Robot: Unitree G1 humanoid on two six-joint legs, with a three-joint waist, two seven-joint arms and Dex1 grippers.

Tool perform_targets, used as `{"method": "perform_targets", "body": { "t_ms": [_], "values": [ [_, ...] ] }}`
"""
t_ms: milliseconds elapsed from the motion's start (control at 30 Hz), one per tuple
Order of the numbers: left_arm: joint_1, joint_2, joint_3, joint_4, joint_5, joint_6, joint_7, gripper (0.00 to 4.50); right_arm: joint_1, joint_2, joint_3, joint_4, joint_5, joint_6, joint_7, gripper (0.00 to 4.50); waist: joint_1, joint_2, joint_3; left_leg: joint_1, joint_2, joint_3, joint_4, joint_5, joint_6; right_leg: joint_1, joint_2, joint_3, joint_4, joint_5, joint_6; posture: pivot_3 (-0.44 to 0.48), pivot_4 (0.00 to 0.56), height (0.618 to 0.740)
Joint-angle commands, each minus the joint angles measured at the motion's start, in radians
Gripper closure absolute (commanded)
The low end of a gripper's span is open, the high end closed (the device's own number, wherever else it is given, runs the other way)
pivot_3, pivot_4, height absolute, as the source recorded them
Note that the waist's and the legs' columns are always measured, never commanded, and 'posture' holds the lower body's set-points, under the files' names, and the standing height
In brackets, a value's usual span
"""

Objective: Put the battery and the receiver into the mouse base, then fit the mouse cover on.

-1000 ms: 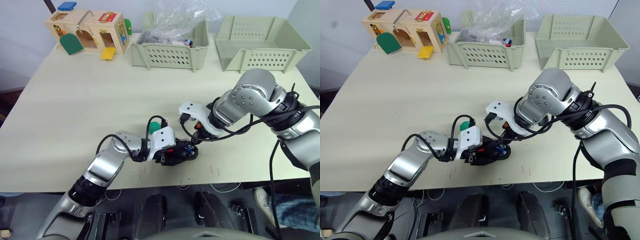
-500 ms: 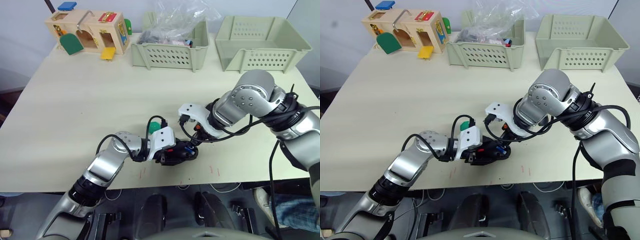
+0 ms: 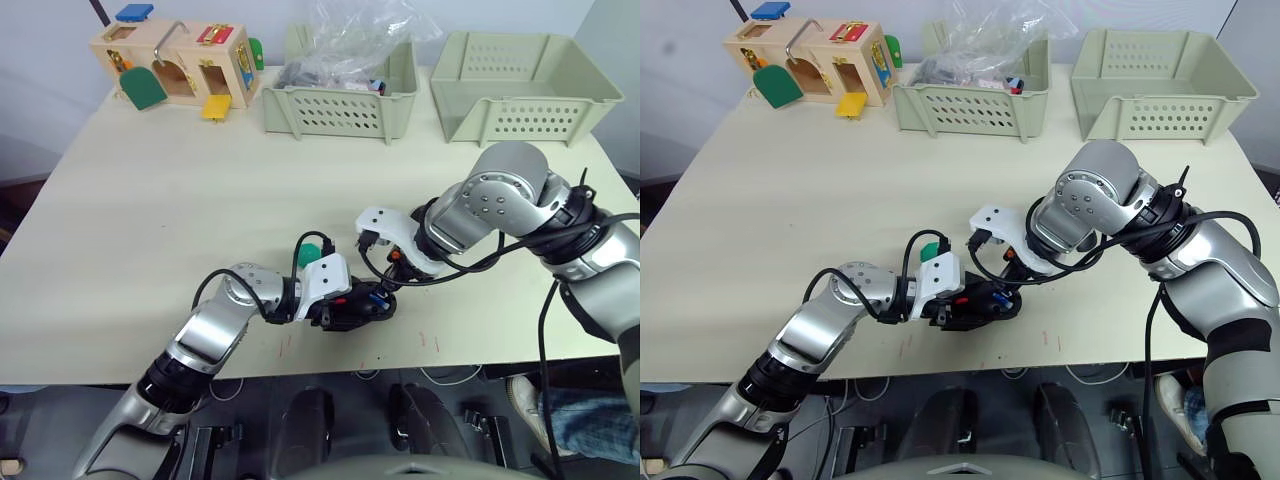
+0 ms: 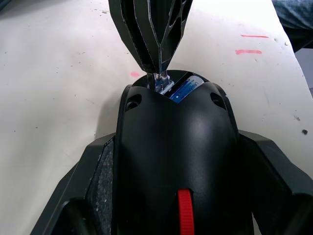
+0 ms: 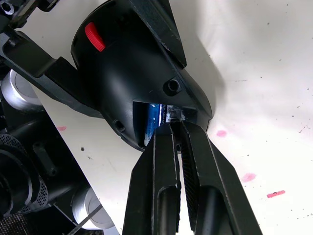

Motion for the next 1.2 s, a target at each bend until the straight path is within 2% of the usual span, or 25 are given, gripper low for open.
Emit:
{"method": "perform_targets", "body": {
  "t_ms": [33,600,1200],
  "values": [
    [0.003,0.000,-0.008,-0.019,-0.004,-0.001,0.000,1.56,0.002,-0.012,0.018,-0.010,-0.009,0.007,0.006,4.50,0.000,0.000,0.000,0.000,0.000,0.000,0.000,0.000,0.000,0.000,0.000,0.000,0.000,0.000,0.000,0.000,0.150,0.740],
    [0.004,-0.001,-0.007,-0.011,-0.003,-0.008,0.002,1.56,-0.004,0.006,0.018,0.011,-0.020,0.007,0.004,4.50,0.000,0.000,0.000,0.000,0.000,0.000,0.000,0.000,0.000,0.000,0.000,0.000,0.000,0.000,0.000,0.000,0.150,0.740],
    [0.013,-0.002,-0.008,-0.022,-0.003,-0.005,0.010,1.56,-0.079,0.061,0.092,0.051,0.047,0.007,-0.014,4.50,0.000,0.000,0.000,0.001,0.000,0.000,0.000,0.000,0.000,0.000,0.000,0.000,0.000,0.000,0.000,0.000,0.150,0.740]
  ]
}}
